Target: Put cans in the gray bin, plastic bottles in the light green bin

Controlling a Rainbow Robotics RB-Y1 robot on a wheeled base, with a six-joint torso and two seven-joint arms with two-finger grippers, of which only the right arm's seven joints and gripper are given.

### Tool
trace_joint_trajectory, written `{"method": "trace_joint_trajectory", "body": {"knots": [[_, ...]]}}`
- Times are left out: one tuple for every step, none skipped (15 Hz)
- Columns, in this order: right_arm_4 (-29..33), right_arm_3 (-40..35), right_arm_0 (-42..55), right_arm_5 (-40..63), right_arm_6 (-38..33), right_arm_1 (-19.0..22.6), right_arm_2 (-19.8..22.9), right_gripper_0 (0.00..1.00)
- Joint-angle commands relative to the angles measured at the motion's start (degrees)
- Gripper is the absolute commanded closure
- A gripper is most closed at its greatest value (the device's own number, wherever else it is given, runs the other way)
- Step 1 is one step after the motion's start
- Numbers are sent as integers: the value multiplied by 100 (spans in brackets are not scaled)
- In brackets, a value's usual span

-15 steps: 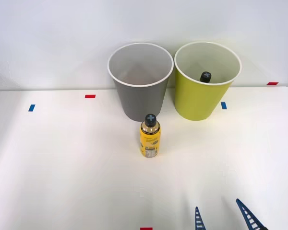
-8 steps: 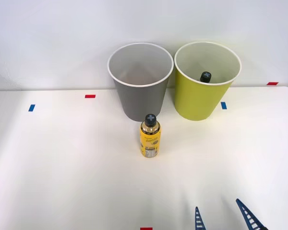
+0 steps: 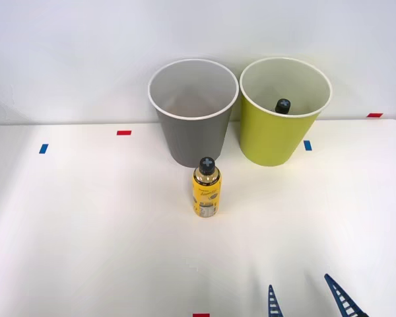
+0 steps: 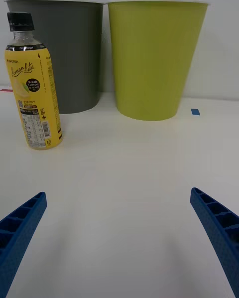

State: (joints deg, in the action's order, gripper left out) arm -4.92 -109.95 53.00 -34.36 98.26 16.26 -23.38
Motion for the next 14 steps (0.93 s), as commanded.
{"method": "trace_joint_trajectory", "body": {"knots": [[0, 0, 0, 0, 0, 0, 0, 0], [0, 0, 0, 0, 0, 0, 0, 0], [0, 0, 0, 0, 0, 0, 0, 0], [0, 0, 0, 0, 0, 0, 0, 0], [0, 0, 0, 0, 0, 0, 0, 0], [0, 0, 0, 0, 0, 0, 0, 0], [0, 0, 0, 0, 0, 0, 0, 0], [0, 0, 0, 0, 0, 0, 0, 0], [0, 0, 0, 0, 0, 0, 0, 0], [0, 0, 0, 0, 0, 0, 0, 0], [0, 0, 0, 0, 0, 0, 0, 0], [0, 0, 0, 0, 0, 0, 0, 0], [0, 0, 0, 0, 0, 0, 0, 0], [0, 0, 0, 0, 0, 0, 0, 0]]}}
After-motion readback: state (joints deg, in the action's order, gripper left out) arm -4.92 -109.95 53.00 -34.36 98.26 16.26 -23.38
